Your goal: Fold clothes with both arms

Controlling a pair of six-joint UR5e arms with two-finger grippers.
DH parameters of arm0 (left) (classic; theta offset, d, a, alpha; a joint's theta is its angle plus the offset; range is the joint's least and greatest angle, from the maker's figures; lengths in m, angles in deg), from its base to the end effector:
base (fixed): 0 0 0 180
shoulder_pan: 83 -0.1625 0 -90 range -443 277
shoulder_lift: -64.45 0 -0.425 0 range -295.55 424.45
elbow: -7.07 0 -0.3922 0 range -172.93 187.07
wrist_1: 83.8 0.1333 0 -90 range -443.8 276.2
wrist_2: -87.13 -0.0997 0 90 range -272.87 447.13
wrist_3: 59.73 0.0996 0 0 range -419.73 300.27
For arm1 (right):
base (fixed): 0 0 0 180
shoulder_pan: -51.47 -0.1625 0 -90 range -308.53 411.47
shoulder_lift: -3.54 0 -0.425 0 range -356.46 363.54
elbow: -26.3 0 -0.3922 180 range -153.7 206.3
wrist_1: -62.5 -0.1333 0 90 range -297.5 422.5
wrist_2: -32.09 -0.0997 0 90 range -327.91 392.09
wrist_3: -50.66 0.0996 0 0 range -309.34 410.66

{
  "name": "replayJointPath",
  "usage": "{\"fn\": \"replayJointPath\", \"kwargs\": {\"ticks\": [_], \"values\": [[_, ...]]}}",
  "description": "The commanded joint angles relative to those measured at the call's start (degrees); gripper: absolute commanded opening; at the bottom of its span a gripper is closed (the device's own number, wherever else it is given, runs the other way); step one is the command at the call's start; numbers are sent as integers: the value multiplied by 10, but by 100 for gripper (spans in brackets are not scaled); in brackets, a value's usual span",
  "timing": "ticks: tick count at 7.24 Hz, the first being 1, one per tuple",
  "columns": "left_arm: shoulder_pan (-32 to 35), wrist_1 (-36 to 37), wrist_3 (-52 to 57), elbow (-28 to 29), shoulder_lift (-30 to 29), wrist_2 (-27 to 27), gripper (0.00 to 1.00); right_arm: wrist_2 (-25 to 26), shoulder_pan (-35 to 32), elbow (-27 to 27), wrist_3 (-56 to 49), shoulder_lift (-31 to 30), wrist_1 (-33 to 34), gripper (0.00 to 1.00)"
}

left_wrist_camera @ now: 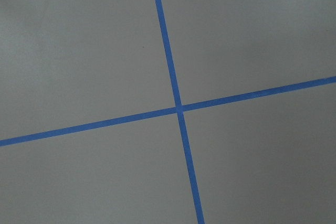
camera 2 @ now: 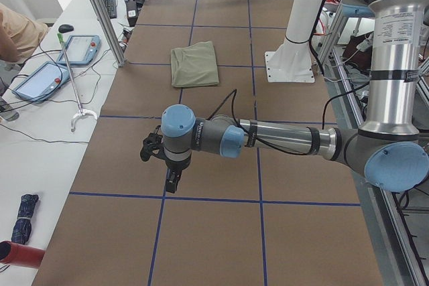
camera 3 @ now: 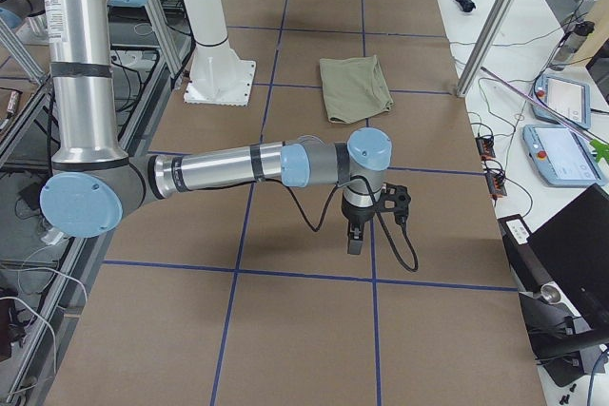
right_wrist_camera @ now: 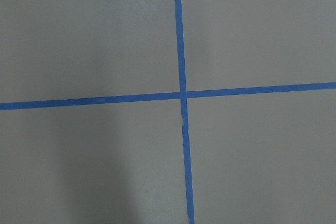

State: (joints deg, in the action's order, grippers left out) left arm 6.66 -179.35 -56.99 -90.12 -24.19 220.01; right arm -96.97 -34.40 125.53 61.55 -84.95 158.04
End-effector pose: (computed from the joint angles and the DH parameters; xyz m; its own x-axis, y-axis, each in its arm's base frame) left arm -0.0626 -0.4926 0.5994 0.7309 0.1853 -0.6569 -0.0408 0.9726 0.2290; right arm 0.0341 -0.5066 0.5822 0.7700 0.0768 0.6334 -0.0751 0.9967 -0.0296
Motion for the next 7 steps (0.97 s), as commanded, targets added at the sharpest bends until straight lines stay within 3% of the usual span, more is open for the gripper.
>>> {"fn": "replayJointPath", "kwargs": {"ticks": [1,7], "values": [[0,1,0,-2,0,0,100,-1,0,0,0,1,0,100],[0,-2,1,-20,-7,25,100,-1,1,0,3,7,-17,100]]}}
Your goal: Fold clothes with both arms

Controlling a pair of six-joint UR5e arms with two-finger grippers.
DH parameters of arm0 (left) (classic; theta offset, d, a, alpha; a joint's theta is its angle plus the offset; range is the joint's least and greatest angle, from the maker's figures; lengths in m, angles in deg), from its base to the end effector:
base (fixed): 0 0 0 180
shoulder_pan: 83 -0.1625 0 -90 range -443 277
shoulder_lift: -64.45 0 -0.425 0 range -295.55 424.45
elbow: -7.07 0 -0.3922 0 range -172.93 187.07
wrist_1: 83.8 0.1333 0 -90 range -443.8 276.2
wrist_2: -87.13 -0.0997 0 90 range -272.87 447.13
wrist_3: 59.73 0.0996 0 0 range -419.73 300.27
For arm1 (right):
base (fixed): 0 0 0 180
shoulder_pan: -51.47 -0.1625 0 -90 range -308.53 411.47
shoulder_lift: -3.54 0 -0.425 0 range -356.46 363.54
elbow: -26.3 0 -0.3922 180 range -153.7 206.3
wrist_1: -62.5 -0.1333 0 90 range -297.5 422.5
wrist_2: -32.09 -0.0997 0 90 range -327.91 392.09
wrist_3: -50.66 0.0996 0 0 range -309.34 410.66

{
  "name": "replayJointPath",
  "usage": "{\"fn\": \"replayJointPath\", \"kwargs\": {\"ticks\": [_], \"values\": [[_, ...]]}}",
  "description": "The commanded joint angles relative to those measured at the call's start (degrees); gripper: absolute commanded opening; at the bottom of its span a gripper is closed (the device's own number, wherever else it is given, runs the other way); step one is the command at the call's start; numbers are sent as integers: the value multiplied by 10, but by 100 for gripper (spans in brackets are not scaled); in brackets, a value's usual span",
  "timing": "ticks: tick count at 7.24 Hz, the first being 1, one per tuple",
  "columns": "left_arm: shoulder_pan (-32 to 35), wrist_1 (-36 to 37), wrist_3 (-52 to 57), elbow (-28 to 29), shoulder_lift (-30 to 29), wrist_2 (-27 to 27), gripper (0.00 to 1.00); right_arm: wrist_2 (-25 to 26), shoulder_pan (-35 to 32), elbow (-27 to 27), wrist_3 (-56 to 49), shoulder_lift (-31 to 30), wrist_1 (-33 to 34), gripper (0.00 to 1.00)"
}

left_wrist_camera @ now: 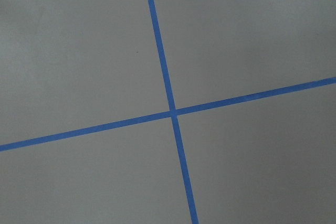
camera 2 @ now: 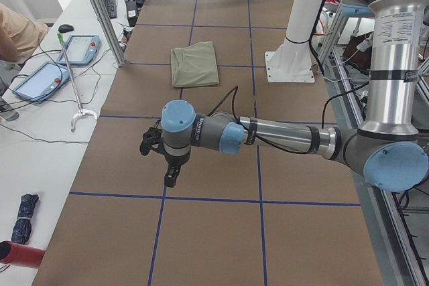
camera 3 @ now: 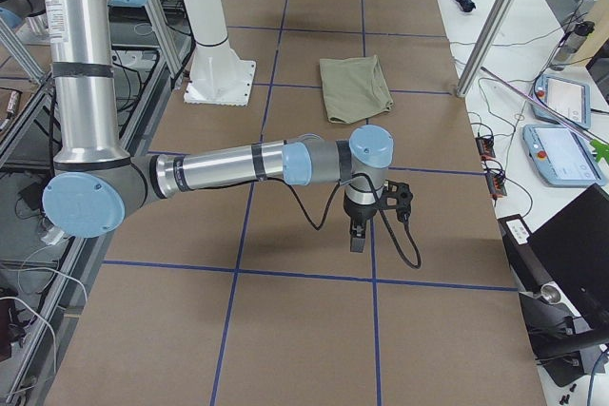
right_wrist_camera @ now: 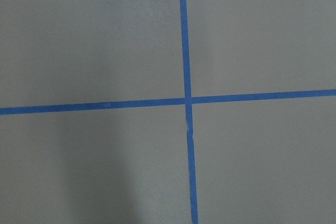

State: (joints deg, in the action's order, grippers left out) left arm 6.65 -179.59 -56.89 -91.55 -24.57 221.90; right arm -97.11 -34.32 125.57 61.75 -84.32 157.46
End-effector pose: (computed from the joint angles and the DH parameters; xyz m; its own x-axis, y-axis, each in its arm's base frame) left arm -0.0601 -0.4952 0.5809 0.7078 0.2159 -0.6727 -0.0411 0.9631 0.2659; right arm 0.0329 -0.5119 0.5751 0.7673 0.0653 0.6379 -0.0761 0.9970 -0.0106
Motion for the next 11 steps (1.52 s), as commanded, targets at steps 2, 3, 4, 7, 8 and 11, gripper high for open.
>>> {"fn": "replayJointPath", "kwargs": {"ticks": [2,3,4,7,8,11], "values": [[0,0,0,-13,-3,6,100,-2,0,-1,1,-4,-12,100],[0,1,0,-22,-3,6,100,-3,0,0,1,-4,-13,100],[0,0,0,-22,-3,6,100,-3,0,0,1,-4,-13,100],[0,-2,1,-22,-3,6,100,-8,0,0,1,-4,-13,100],[0,-2,1,-23,-3,7,100,-11,0,0,1,-4,-13,100],[0,-3,1,-25,-3,7,100,-11,0,0,1,-4,-13,100]]}}
